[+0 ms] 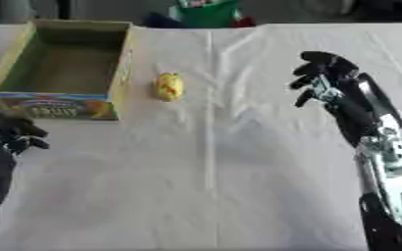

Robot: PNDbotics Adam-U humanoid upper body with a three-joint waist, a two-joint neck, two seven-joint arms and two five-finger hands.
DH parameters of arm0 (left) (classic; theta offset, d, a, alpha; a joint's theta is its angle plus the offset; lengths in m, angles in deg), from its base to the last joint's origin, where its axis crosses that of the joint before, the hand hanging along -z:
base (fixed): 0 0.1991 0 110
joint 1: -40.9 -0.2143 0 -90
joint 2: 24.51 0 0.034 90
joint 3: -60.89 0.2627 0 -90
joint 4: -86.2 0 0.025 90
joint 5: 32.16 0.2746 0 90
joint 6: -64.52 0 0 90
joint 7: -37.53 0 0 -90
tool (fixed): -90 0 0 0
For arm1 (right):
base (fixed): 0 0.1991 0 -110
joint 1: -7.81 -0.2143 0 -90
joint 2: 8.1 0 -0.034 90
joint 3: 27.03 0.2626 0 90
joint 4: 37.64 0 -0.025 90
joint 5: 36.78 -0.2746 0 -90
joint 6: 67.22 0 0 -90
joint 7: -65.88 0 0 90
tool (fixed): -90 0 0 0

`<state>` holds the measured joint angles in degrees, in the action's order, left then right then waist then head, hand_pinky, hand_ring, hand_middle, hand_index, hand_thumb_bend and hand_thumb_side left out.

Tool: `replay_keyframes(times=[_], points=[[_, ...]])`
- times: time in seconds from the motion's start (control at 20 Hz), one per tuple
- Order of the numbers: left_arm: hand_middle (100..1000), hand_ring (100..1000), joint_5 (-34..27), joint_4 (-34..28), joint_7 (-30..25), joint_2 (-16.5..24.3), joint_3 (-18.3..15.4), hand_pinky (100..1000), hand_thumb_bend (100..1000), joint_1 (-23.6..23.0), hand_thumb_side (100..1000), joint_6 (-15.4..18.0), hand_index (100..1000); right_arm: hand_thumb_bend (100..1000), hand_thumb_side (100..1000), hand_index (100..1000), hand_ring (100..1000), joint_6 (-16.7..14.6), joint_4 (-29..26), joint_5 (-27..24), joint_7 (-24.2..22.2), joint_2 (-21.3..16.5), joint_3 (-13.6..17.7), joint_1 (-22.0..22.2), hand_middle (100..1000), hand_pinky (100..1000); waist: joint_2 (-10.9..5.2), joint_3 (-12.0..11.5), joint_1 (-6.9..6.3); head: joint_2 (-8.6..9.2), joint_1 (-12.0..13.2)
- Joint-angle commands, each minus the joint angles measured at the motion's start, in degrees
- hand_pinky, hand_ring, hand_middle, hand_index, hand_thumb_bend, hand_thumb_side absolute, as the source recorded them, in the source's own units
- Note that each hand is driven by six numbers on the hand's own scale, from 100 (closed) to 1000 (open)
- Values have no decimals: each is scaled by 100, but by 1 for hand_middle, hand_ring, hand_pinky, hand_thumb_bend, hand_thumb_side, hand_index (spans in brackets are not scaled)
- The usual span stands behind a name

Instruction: Pick up objects on the table and place them in the box.

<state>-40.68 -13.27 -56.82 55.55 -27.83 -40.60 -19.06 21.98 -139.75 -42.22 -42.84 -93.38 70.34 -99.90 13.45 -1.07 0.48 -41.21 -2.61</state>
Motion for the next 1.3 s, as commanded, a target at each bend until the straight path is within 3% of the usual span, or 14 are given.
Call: replay_keyframes(times=[0.05,0.15,0.25,0.6,0.65,0.7,0.8,1.0,1.3], points=[[493,583,-29,-97,-20,50,-20,507,100,14,805,9,612,100,430,849,659,-160,-144,182,-308,-365,-26,-168,668,447,-102,-6,8,44,-17],[493,584,-29,-94,-24,56,-17,507,100,8,804,7,613,100,433,864,684,-327,-124,284,-528,-578,-77,-290,696,461,-119,-15,19,43,-29],[493,584,-31,-93,-27,61,-15,507,100,6,804,7,613,100,374,868,689,-494,-55,370,-673,-772,-116,-420,704,465,-133,-24,30,37,-44],[493,584,-39,-88,-46,83,2,508,100,-10,801,8,613,100,290,885,712,-1005,438,574,-803,-1509,-400,-1051,734,489,-172,-74,44,43,-75],[493,584,-43,-88,-52,83,7,508,100,-11,801,7,613,100,360,885,713,-1136,516,597,-827,-1607,-478,-1176,732,493,-177,-82,45,44,-77],[493,584,-48,-85,-61,84,16,508,100,-12,801,5,613,100,253,886,716,-1208,647,632,-859,-1718,-579,-1328,738,498,-185,-97,48,42,-90],[493,584,-52,-82,-77,87,30,508,100,-14,799,4,613,100,226,890,723,-1344,961,728,-952,-1901,-823,-1665,745,509,-204,-129,54,41,-115],[493,584,-61,-79,-100,96,51,508,100,-23,799,5,614,100,200,897,746,-1616,1679,1102,-1248,-1998,-1289,-2306,767,537,-235,-184,55,28,-143],[493,584,-82,-68,-149,93,94,508,100,-31,796,2,614,100,205,911,815,-2030,2953,2195,-1548,-1578,-1722,-3156,811,630,-292,-306,56,6,-253]])
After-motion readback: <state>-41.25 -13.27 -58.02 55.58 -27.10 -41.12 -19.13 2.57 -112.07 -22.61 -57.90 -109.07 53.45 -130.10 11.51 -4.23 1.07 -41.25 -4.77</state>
